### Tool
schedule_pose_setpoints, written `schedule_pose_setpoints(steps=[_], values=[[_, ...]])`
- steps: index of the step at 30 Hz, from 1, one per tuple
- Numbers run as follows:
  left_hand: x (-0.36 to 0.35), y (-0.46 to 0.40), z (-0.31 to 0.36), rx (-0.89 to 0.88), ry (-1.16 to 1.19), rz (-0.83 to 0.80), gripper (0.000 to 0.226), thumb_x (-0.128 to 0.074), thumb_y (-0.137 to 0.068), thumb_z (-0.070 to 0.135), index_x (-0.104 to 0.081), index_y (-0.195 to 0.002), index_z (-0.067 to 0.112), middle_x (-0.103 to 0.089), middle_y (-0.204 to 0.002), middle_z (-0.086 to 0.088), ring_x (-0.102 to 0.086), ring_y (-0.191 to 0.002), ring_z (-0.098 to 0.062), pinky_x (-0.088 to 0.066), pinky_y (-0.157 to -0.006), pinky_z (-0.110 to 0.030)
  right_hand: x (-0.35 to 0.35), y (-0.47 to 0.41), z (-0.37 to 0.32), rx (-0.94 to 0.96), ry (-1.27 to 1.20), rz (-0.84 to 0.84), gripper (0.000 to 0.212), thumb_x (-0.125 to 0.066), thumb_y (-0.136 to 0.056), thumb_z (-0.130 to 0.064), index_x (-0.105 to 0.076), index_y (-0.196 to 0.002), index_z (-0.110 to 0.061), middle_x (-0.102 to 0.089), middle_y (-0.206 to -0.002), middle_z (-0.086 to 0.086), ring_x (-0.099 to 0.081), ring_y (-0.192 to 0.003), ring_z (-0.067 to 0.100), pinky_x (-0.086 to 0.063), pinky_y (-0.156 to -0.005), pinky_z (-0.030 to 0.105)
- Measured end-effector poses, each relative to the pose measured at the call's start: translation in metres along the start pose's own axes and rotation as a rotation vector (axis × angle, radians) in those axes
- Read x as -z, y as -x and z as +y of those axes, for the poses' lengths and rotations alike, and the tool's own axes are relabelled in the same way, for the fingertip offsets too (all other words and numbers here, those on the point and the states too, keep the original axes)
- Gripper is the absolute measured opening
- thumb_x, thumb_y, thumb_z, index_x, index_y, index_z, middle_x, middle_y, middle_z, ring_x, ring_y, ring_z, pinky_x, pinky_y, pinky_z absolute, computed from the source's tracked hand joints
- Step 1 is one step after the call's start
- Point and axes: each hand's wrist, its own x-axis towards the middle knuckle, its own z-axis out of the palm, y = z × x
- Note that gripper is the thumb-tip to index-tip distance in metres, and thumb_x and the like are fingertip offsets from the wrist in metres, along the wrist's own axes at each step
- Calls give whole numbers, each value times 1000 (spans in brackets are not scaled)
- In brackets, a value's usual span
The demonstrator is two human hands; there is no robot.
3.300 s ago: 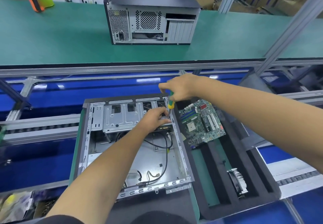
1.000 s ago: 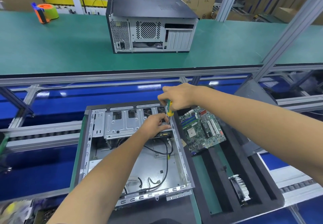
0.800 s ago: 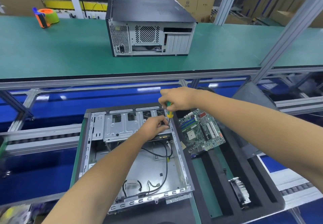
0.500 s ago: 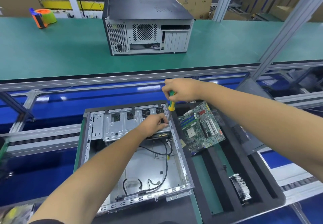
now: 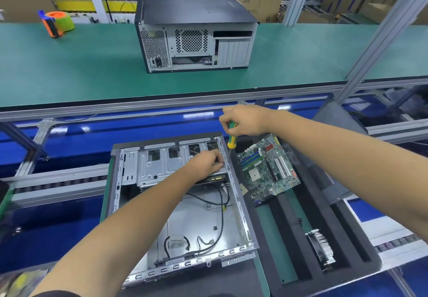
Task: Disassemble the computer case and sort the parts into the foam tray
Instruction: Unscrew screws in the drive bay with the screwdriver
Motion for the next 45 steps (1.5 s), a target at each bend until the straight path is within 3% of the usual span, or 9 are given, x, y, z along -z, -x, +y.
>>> schedule_pose_setpoints(steps=[2, 6, 18, 25, 29, 35, 39, 42, 45], values=[[0, -2, 6, 11, -101, -39, 12, -58, -99, 23, -55, -106, 14, -66, -90, -1, -64, -80, -23, -54, -76, -35, 0, 0, 0, -1, 0, -6, 5, -61, -92, -19, -63, -87, -21, -48, -89, -11, -50, -82, 14, -44, -73, 40], [-3, 1, 10, -42, -244, -45, 19, -47, -106, 26, -45, -113, 9, -64, -91, -11, -63, -76, -30, -49, -67, -41, 1, -1, -1, -1, -5, -10, 6, -60, -92, -20, -62, -87, -22, -47, -89, -10, -47, -78, 11, -44, -71, 39], [1, 5, 16, -27, -335, -102, 23, -38, -109, 27, -41, -116, 6, -66, -94, -16, -66, -81, -35, -54, -77, -54, -5, 5, 5, -3, -45, 1, 4, -62, -92, -17, -63, -88, -16, -46, -87, -9, -47, -75, 12, -30, -60, 23], [2, 9, 9, -34, -121, -57, 11, -45, -106, 23, -43, -107, 12, -65, -95, -9, -63, -83, -29, -52, -78, -43, -5, 6, 4, -6, -58, -3, 4, -61, -92, -16, -63, -89, -14, -48, -89, -5, -49, -79, 17, -33, -63, 26], [4, 8, -2, -45, 33, 28, 10, -50, -105, 18, -48, -105, 8, -60, -87, 4, -58, -77, -17, -41, -63, -25, -5, 7, 3, -7, -70, -12, 4, -61, -91, -15, -63, -88, -14, -48, -89, -6, -49, -79, 15, -36, -67, 29], [0, 11, -4, -13, 152, 73, 9, -55, -104, 19, -52, -100, 12, -55, -72, 11, -49, -61, -4, -35, -55, -17, -3, 5, 2, 4, -92, 2, 5, -61, -90, -14, -63, -86, -16, -50, -89, -6, -54, -85, 21, -45, -78, 39], [-1, 24, -2, 145, 502, 190, 20, -50, -106, 30, -59, -96, 15, -55, -69, 2, -48, -57, -8, -41, -54, -24, -4, 3, 0, 0, -123, 24, 7, -62, -89, -14, -62, -83, -17, -51, -89, -6, -55, -86, 22, -48, -82, 42], [2, 36, 1, 395, 1138, 316, 20, -44, -106, 17, -61, -97, 10, -46, -65, 2, -40, -51, -8, -32, -49, -21, -7, 3, -3, -33, -174, 43, 9, -63, -89, -13, -62, -81, -18, -54, -90, -4, -56, -86, 23, -47, -82, 42], [2, 57, 2, 522, 1768, 457, 18, -41, -107, 9, -54, -96, 6, -53, -71, -3, -45, -59, -12, -37, -48, -20, -19, 3, -6, -133, -342, 167, 11, -64, -91, -13, -63, -80, -13, -62, -89, 5, -55, -75, 20, -44, -70, 38]])
